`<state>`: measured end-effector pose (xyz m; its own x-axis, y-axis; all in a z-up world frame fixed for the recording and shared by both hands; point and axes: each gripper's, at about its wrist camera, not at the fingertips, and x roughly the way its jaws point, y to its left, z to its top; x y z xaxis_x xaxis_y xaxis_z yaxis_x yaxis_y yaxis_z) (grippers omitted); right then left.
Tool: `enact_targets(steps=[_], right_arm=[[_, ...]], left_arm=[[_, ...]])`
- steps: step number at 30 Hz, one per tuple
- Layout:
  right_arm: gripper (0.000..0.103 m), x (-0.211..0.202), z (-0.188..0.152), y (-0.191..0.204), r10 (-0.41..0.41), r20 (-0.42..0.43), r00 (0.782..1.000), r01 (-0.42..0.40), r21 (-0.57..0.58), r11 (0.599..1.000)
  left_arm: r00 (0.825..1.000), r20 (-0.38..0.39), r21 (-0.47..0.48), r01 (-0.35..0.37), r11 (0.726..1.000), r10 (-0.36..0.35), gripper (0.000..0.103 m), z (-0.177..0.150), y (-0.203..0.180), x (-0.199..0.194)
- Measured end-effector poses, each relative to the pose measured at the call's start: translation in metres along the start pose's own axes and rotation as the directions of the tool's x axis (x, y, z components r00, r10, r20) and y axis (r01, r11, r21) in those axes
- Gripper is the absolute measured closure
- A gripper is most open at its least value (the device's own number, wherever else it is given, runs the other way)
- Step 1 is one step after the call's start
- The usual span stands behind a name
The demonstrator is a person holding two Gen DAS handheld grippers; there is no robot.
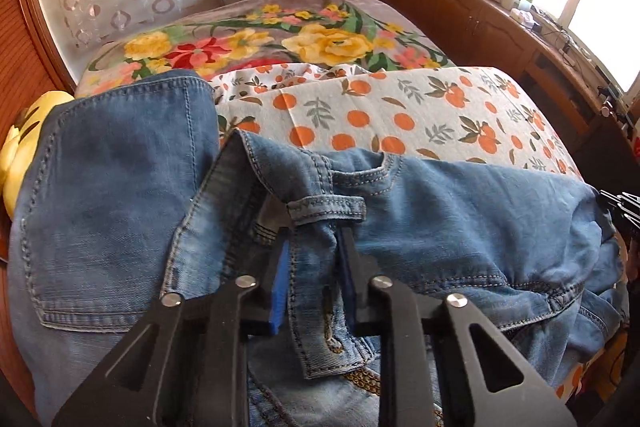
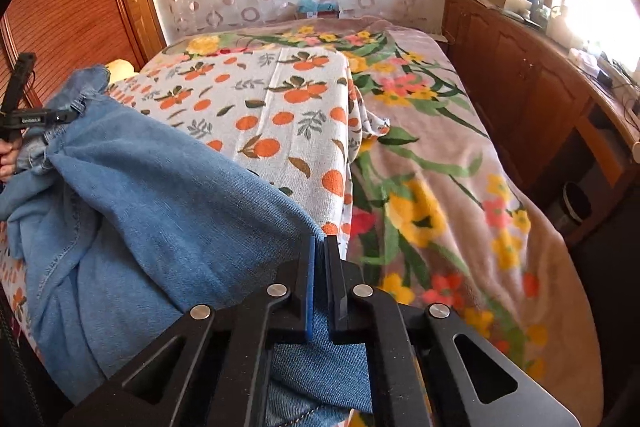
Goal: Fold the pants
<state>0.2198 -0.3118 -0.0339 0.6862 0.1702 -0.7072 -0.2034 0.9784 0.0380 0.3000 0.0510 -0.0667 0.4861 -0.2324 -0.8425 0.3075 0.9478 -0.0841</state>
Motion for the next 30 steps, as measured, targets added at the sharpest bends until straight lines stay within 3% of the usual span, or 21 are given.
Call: enact_targets(steps=[6, 10, 18, 22, 24, 27, 30], right_arm=[[0.101, -0.023, 0.007, 0.011, -0.046, 0.105, 0.993, 0.049, -0.022, 0.999], [0.101, -0.039, 0.035, 0.017, -0.069, 0.192, 0.979, 0.080, -0.051, 0.995], [0.101, -0.059, 0.108, 0.043, -0.096, 0.335, 0.937, 0.156, -0.157, 0.975], [0.101, -0.069, 0.134, 0.061, -0.122, 0.407, 0.905, 0.211, -0.182, 0.960], [0.101, -0.072, 0.140, 0.067, -0.131, 0.437, 0.890, 0.224, -0.168, 0.960], [0.101, -0.060, 0.130, 0.073, -0.119, 0.433, 0.893, 0.204, -0.154, 0.967], [0.101, -0.020, 0.100, 0.074, -0.106, 0.332, 0.937, 0.164, -0.151, 0.975]], left_arm=[[0.993, 0.121, 0.046, -0.011, 0.999, 0.005, 0.088, 0.004, -0.014, -0.033], [0.974, 0.224, 0.030, -0.022, 0.999, 0.015, 0.089, 0.020, -0.013, -0.067], [0.908, 0.412, -0.031, -0.073, 0.997, 0.079, 0.089, 0.078, -0.001, -0.136], [0.865, 0.487, -0.069, -0.102, 0.992, 0.123, 0.089, 0.094, 0.012, -0.165], [0.853, 0.500, -0.068, -0.135, 0.988, 0.151, 0.089, 0.096, 0.016, -0.168], [0.872, 0.466, -0.067, -0.133, 0.989, 0.149, 0.089, 0.085, 0.026, -0.151], [0.911, 0.387, -0.063, -0.125, 0.990, 0.140, 0.089, 0.064, 0.034, -0.115]])
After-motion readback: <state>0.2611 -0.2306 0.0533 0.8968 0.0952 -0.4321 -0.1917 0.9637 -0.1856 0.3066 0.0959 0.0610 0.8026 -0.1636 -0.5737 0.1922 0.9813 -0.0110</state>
